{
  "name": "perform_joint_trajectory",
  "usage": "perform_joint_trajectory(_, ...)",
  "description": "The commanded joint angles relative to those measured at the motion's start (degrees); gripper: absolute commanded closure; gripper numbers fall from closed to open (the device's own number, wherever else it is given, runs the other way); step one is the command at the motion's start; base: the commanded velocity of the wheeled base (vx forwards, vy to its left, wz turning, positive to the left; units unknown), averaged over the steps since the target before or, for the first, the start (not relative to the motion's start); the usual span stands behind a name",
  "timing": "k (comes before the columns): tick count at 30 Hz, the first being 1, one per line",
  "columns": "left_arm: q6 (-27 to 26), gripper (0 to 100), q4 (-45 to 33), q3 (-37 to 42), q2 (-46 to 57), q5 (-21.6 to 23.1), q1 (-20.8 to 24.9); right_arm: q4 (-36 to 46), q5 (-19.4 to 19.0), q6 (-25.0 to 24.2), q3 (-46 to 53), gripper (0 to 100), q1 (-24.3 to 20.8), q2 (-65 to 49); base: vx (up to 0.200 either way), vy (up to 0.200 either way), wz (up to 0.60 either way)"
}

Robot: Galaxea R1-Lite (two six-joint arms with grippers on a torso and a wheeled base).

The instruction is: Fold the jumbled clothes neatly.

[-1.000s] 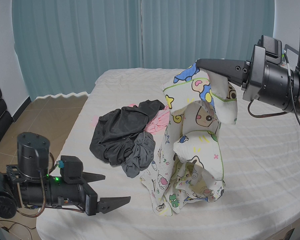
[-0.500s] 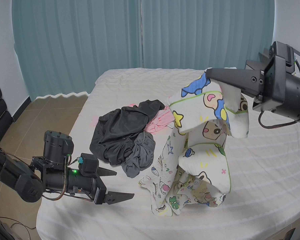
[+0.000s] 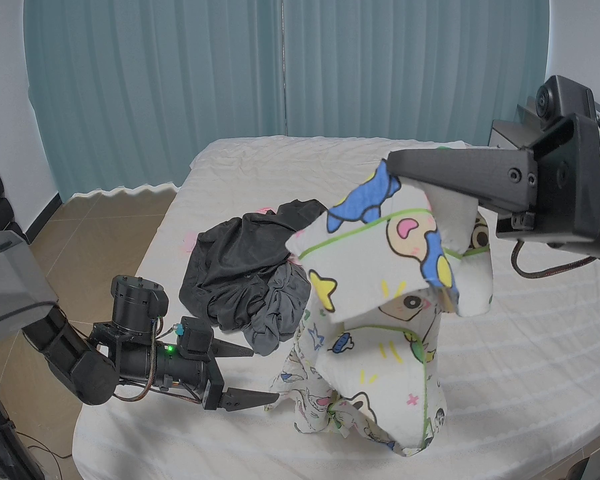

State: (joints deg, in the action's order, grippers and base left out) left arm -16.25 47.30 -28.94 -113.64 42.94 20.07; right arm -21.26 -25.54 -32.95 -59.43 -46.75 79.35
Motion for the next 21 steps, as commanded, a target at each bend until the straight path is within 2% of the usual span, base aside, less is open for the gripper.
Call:
perform_joint_trajectory(1,-1.7,0,3.2,2.9,-3.8,2.2,-0.7,-0.1,0.1,0.0,-1.1,100,-1.1,2.1,0.000,0.000,0.00)
perform_joint_trajectory(4,-1.9,0,5.0,6.4,-3.6,5.1,0.9,-0.3,0.4,0.0,-1.2,100,-1.1,2.7,0.000,0.000,0.00)
perform_joint_trajectory(10,-2.0,0,9.4,10.2,-4.0,5.2,3.4,-0.2,0.5,0.0,-1.5,100,-1.1,3.1,0.000,0.000,0.00)
perform_joint_trajectory(21,-1.3,0,10.9,8.2,-6.6,3.2,4.7,-0.4,0.5,0.0,-1.5,100,-1.3,2.8,0.000,0.000,0.00)
